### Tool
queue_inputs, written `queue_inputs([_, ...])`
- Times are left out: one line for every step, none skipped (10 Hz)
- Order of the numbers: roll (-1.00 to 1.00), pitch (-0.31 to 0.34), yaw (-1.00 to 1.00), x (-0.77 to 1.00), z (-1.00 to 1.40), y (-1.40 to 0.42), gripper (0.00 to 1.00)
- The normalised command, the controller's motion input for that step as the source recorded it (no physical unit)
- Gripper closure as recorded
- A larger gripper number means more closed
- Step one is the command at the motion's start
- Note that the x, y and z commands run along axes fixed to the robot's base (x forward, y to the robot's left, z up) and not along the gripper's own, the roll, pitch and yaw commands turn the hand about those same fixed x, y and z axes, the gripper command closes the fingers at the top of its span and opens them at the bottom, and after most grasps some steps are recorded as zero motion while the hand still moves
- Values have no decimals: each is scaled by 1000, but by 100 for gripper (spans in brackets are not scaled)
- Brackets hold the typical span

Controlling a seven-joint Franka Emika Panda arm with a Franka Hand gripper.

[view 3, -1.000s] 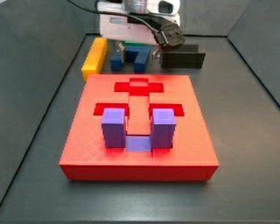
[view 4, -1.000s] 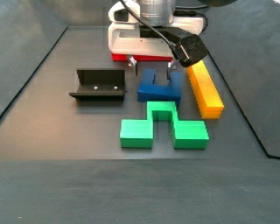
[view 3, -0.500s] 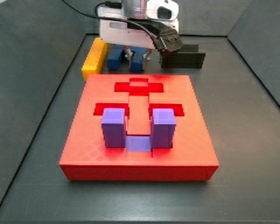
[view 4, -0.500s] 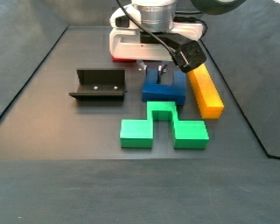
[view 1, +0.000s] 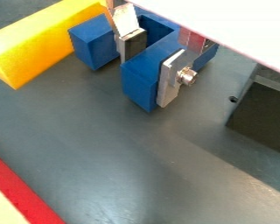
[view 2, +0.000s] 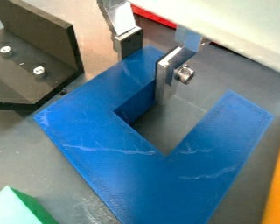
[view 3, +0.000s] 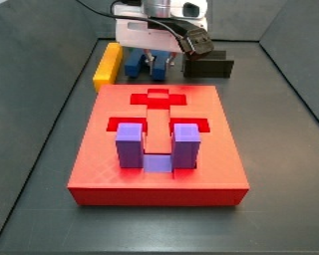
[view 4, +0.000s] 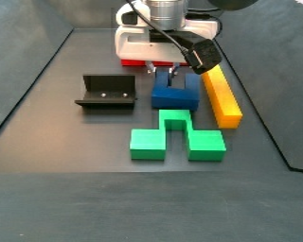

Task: Pick up the blue object. Move up. Place the blue object on the fixture. Regrasp the blue object. Move to above the board. Insert the blue object.
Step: Pick up the blue object, then move up, then place the blue object on the fixture.

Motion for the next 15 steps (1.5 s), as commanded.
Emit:
queue_inputs([0, 0, 0, 0, 0, 0, 100])
queue_inputs([0, 0, 0, 0, 0, 0, 100])
queue_inputs([0, 0, 0, 0, 0, 0, 100])
queue_inputs([0, 0, 0, 0, 0, 0, 100])
queue_inputs([0, 0, 0, 0, 0, 0, 100])
queue_inputs([0, 0, 0, 0, 0, 0, 100])
queue_inputs([0, 0, 0, 0, 0, 0, 100])
queue_inputs([0, 0, 0, 0, 0, 0, 100])
queue_inputs([0, 0, 0, 0, 0, 0, 100])
queue_inputs([0, 0, 0, 0, 833, 0, 100])
queue_inputs([-11, 6, 31, -13, 824, -11, 100])
queue_inputs([-19, 21, 37, -57, 555, -15, 100])
queue_inputs([-21, -7, 26, -30, 245, -9, 100])
queue_inputs([0, 0, -11, 0, 0, 0, 100])
queue_inputs([-291, 0, -86, 163, 57, 0, 100])
